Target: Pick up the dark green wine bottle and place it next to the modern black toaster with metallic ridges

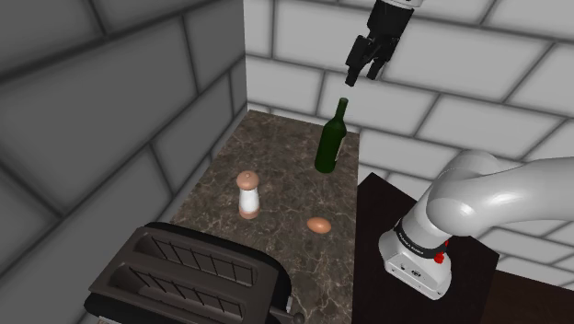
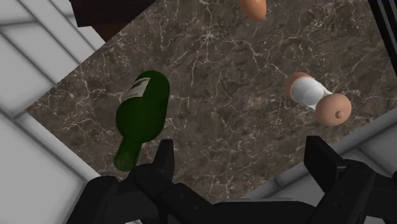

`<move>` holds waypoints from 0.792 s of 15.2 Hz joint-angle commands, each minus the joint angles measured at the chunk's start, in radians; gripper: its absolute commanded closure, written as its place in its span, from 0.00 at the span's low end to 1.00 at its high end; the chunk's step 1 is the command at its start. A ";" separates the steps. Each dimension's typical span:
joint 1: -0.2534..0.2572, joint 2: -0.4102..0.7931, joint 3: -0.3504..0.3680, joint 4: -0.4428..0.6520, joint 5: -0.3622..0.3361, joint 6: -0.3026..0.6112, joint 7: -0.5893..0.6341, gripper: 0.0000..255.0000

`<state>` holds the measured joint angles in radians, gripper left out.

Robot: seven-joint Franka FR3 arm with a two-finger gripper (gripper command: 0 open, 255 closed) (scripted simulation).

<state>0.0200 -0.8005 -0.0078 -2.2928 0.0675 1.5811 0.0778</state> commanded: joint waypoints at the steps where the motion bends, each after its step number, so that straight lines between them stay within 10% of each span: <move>1: 0.000 0.000 0.000 0.000 0.000 0.000 0.000 0.00; 12: -0.047 0.231 -0.148 -0.062 -0.088 0.244 -0.176 0.00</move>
<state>-0.0227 -0.5959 -0.1423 -2.3467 -0.0136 1.7938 -0.0811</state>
